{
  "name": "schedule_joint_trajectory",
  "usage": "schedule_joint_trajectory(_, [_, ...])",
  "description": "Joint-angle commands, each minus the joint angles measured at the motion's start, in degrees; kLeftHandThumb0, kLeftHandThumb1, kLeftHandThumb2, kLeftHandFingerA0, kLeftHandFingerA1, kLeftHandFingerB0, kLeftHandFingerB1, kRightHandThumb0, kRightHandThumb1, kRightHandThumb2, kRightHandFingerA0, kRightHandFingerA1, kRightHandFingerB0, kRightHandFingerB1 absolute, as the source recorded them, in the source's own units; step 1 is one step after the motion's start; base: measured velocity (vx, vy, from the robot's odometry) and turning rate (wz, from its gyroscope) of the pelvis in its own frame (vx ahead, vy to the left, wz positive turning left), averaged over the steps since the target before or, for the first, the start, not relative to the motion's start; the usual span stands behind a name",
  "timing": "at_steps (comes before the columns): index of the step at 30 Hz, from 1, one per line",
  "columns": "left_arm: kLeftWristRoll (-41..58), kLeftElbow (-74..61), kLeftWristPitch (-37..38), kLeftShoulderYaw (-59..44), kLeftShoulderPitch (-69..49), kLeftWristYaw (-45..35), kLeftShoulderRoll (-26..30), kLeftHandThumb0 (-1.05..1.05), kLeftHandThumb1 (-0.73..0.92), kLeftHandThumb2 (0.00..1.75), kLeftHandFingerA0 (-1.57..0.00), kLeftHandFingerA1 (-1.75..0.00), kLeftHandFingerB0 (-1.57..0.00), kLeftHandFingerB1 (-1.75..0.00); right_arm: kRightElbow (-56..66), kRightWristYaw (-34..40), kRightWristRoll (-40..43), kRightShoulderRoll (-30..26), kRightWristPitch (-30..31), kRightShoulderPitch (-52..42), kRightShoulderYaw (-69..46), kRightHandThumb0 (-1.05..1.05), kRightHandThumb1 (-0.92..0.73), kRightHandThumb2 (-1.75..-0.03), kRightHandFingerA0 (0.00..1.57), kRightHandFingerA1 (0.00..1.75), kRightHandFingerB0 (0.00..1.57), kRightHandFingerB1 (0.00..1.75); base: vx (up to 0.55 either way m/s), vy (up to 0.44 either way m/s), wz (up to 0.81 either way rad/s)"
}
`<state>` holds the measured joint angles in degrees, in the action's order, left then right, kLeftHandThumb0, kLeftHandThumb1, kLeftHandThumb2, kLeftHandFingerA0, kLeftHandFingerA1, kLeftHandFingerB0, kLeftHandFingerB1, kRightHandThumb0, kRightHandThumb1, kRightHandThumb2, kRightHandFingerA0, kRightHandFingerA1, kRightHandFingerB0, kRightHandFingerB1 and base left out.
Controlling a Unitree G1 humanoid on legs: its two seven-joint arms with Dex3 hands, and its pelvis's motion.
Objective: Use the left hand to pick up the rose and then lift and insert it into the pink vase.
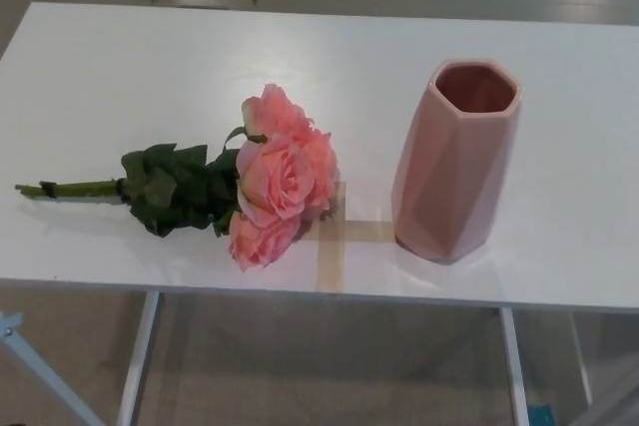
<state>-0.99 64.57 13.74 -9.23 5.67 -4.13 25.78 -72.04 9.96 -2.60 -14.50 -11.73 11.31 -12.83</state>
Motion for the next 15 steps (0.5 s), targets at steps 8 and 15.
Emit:
schedule_joint_trajectory(8, [12.0,-44.7,0.7,5.3,-23.7,-35.3,10.8,-0.44,0.46,0.55,-0.39,-0.38,-0.51,-0.4,-0.6,0.5,0.2,-0.2,-0.8,-0.4,0.3,-0.24,-0.59,-0.57,0.69,0.44,0.56,0.41,0.0,0.0,0.0])
schedule_joint_trajectory(15, [22.4,-65.8,-8.4,5.5,-33.1,-48.3,20.8,-0.32,0.48,0.54,-0.47,-0.44,-0.49,-0.41,-0.6,0.5,-0.1,-0.4,-0.7,-0.3,0.5,-0.25,-0.59,-0.57,0.68,0.44,0.56,0.4,0.0,0.0,0.0])
